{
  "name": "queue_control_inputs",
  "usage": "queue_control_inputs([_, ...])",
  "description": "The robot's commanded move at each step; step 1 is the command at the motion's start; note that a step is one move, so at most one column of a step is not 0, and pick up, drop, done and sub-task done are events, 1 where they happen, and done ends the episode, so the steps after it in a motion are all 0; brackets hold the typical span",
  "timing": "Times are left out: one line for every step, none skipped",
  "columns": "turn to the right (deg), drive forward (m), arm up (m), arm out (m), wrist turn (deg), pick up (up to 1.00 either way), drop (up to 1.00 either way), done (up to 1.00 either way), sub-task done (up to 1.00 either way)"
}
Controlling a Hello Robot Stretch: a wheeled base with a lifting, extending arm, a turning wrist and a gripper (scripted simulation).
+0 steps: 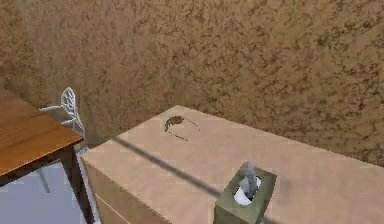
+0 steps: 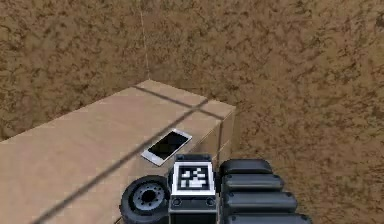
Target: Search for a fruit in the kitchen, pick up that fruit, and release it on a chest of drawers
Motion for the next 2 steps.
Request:
queue_control_inputs([-45.0,0.00,0.00,0.00,0.0,0.00,0.00,0.00,0.00])
queue_control_inputs([-45.0,0.00,0.00,0.00,0.0,0.00,0.00,0.00,0.00])
